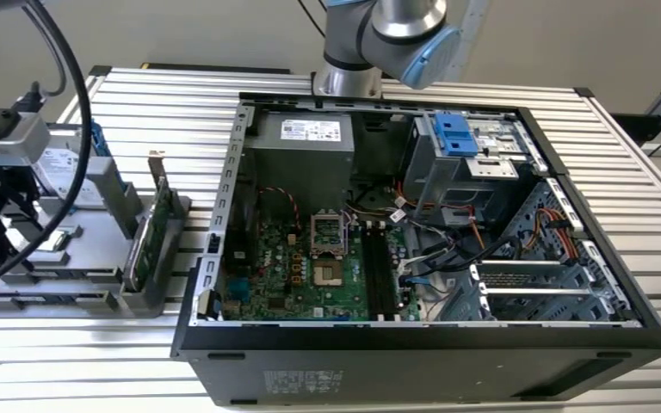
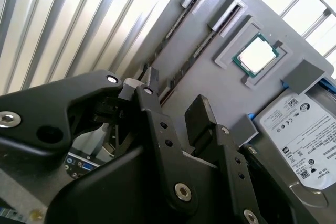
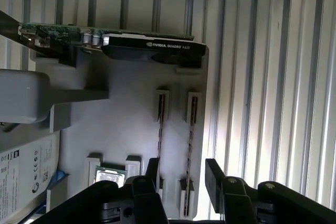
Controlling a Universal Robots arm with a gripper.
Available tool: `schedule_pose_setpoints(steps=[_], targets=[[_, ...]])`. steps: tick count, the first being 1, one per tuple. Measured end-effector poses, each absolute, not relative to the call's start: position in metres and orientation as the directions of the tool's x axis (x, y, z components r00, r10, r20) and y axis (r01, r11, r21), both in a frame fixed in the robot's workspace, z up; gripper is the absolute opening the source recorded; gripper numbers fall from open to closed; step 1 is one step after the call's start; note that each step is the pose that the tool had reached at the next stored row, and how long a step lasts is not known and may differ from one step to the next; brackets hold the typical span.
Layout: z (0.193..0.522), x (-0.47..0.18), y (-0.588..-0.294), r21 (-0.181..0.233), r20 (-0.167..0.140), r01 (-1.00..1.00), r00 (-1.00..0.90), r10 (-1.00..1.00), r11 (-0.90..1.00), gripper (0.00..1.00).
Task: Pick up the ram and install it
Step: 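Pick up the ram and move it above insertion slot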
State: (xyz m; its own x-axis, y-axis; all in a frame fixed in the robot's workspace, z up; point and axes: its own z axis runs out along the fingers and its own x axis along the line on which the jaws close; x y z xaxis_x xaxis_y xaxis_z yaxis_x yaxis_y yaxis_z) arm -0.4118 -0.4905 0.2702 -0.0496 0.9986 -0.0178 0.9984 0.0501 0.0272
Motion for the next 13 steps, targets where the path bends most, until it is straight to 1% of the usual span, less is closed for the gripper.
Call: schedule_pose_setpoints(steps=[13], targets=[[0.2610, -0.4118, -0.4902, 0.027, -0.018, 0.998, -0.050, 0.999, 0.050, 1.00]])
